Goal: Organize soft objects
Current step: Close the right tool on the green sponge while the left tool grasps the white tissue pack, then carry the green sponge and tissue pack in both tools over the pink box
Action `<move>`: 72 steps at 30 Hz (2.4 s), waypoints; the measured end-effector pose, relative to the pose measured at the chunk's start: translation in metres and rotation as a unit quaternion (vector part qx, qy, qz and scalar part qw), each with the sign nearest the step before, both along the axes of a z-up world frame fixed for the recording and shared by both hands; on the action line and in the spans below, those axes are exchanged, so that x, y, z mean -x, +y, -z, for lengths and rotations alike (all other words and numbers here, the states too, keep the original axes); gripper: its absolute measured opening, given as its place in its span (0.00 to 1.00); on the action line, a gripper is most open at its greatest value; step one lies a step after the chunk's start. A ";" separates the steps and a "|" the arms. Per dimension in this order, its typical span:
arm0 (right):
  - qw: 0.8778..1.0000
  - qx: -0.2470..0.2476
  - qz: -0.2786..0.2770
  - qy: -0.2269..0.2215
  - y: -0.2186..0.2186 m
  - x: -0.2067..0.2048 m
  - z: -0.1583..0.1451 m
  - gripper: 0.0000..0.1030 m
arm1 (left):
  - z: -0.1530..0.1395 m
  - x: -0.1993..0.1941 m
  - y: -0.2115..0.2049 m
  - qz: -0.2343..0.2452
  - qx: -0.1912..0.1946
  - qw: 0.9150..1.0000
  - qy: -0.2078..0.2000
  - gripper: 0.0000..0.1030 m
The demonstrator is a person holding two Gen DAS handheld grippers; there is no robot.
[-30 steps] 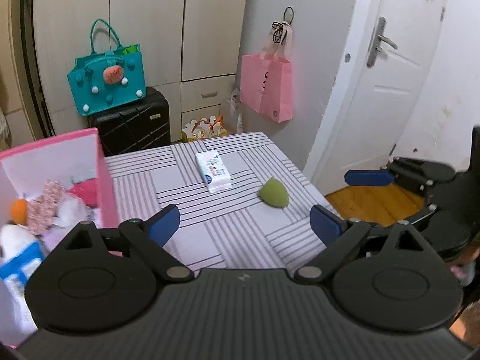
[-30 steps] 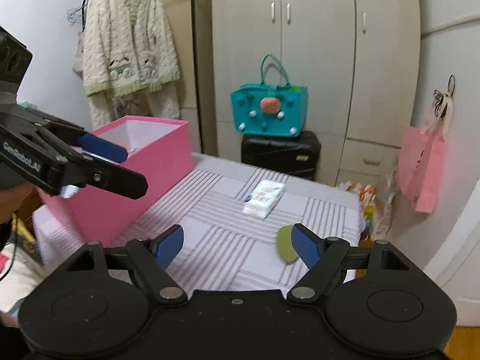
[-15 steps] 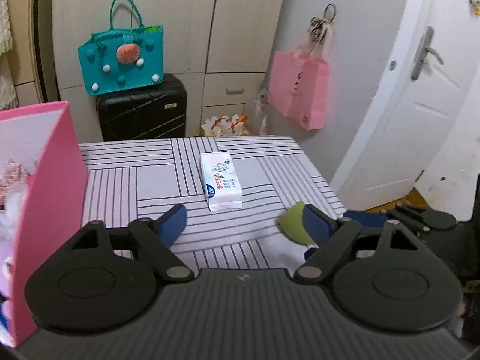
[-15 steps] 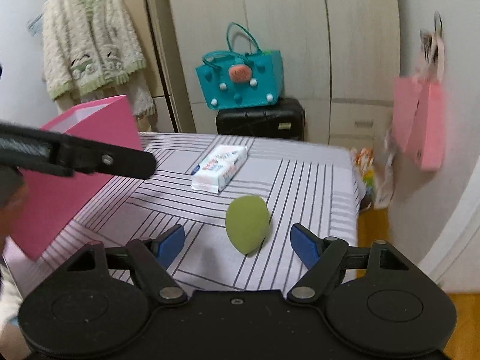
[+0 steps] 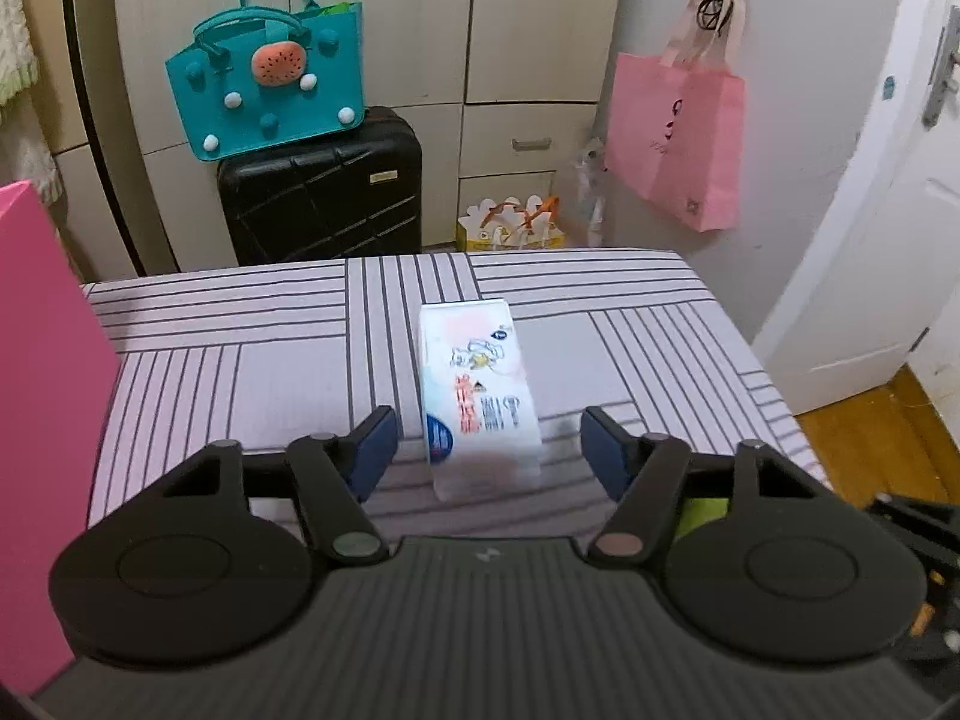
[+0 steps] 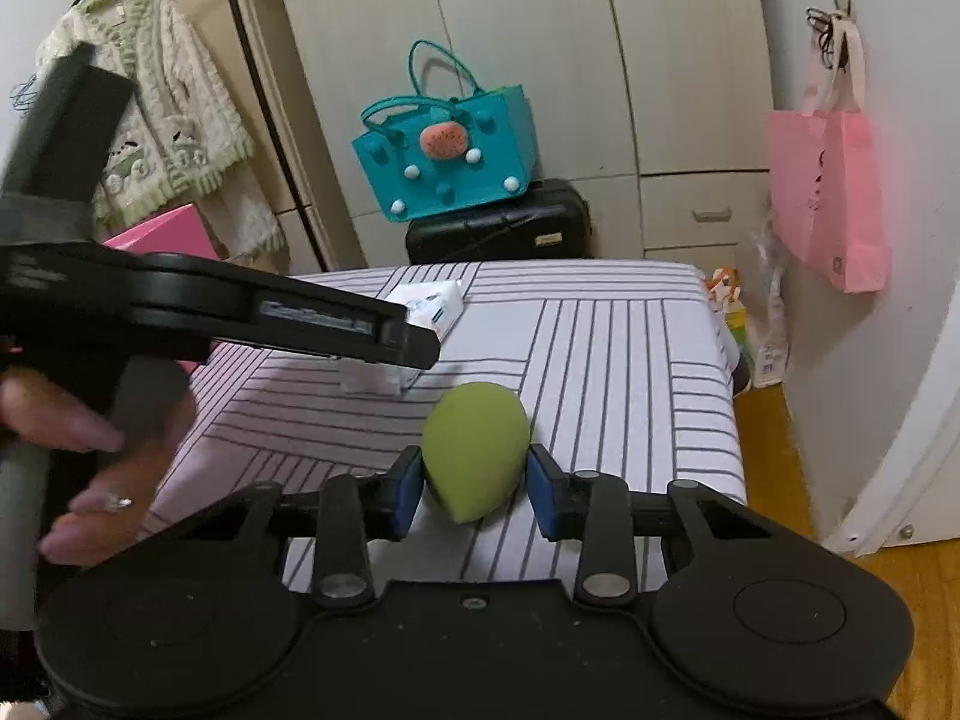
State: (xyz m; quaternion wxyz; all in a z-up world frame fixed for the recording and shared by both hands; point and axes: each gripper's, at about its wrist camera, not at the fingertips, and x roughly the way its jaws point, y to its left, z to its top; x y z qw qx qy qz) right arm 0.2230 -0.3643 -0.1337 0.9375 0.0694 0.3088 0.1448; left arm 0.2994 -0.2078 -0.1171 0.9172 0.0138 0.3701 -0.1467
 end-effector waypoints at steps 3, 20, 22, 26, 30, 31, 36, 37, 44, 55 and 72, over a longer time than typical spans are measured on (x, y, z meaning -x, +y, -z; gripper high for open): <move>1.000 -0.015 0.013 -0.002 -0.003 0.000 0.001 0.39 | 0.005 -0.008 -0.003 -0.009 -0.007 1.000 0.001 0.57; 1.000 -0.019 0.019 -0.008 -0.001 -0.001 0.004 0.39 | 0.012 -0.011 -0.012 0.002 -0.024 0.999 -0.027 0.38; 1.000 -0.017 0.020 -0.008 0.000 -0.001 0.004 0.39 | 0.012 -0.007 -0.009 0.000 -0.013 1.000 -0.026 0.38; 1.000 -0.009 0.027 -0.010 0.003 0.002 0.002 0.39 | 0.005 0.010 -0.002 -0.005 -0.001 0.999 -0.034 0.38; 1.000 -0.014 0.021 -0.005 0.010 0.010 0.000 0.39 | -0.003 0.028 0.010 -0.006 0.009 0.999 -0.037 0.38; 1.000 -0.018 0.020 -0.006 0.011 0.014 -0.002 0.39 | -0.005 0.033 0.013 -0.005 0.011 0.999 -0.036 0.38; 0.999 -0.027 0.014 -0.027 0.020 0.035 -0.015 0.39 | -0.021 0.063 0.030 0.025 0.031 0.998 -0.055 0.38; 0.999 -0.026 0.012 -0.028 0.022 0.039 -0.018 0.39 | -0.025 0.070 0.033 0.030 0.034 0.997 -0.059 0.38; 0.999 -0.033 -0.015 -0.018 0.032 0.059 -0.036 0.39 | -0.051 0.105 0.057 0.051 0.034 0.996 -0.060 0.38; 0.996 -0.037 -0.081 0.029 0.053 0.083 -0.068 0.39 | -0.093 0.157 0.113 0.092 0.042 0.992 -0.081 0.38; 0.978 -0.054 -0.200 0.035 0.128 0.068 -0.133 0.39 | -0.132 0.180 0.238 0.081 0.043 0.995 -0.048 0.38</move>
